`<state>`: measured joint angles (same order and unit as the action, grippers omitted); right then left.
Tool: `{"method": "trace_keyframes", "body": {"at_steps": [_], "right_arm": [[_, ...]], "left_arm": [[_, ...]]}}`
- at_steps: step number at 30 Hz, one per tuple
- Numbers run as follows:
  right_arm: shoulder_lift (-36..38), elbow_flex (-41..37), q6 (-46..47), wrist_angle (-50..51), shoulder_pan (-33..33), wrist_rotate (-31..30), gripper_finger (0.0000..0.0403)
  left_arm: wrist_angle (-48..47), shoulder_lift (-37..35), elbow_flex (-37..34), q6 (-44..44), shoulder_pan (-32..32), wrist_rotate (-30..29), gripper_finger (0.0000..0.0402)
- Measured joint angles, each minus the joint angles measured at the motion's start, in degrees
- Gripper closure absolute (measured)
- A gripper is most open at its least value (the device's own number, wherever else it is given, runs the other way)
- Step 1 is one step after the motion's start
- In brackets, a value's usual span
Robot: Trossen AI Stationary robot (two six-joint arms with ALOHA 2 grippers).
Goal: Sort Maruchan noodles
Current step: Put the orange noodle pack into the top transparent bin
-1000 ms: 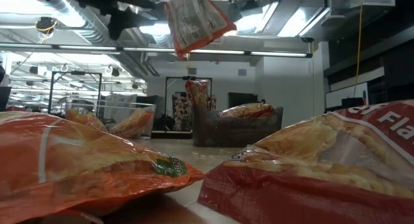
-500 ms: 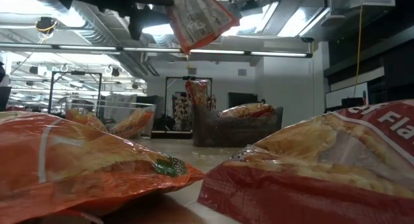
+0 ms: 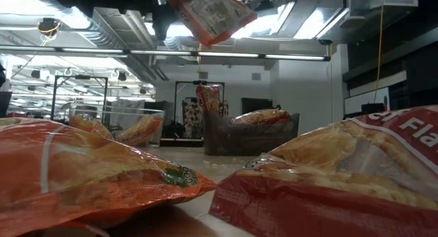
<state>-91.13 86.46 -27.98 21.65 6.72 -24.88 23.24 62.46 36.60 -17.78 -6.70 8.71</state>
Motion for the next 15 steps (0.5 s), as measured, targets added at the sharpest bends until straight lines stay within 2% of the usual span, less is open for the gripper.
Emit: {"method": "trace_keyframes", "body": {"at_steps": [7, 15], "right_arm": [[-0.02, -0.02, -0.62, -1.23, 0.00, 0.00, 0.0403], [-0.09, -0.04, -0.79, -0.77, 0.00, 0.38, 0.0395]], "left_arm": [[2.71, 2.85, 0.00, -0.09, 0.02, -0.72, 0.0220], [2.68, 3.80, 0.00, -0.13, 0.04, -3.53, 0.0279]]}}
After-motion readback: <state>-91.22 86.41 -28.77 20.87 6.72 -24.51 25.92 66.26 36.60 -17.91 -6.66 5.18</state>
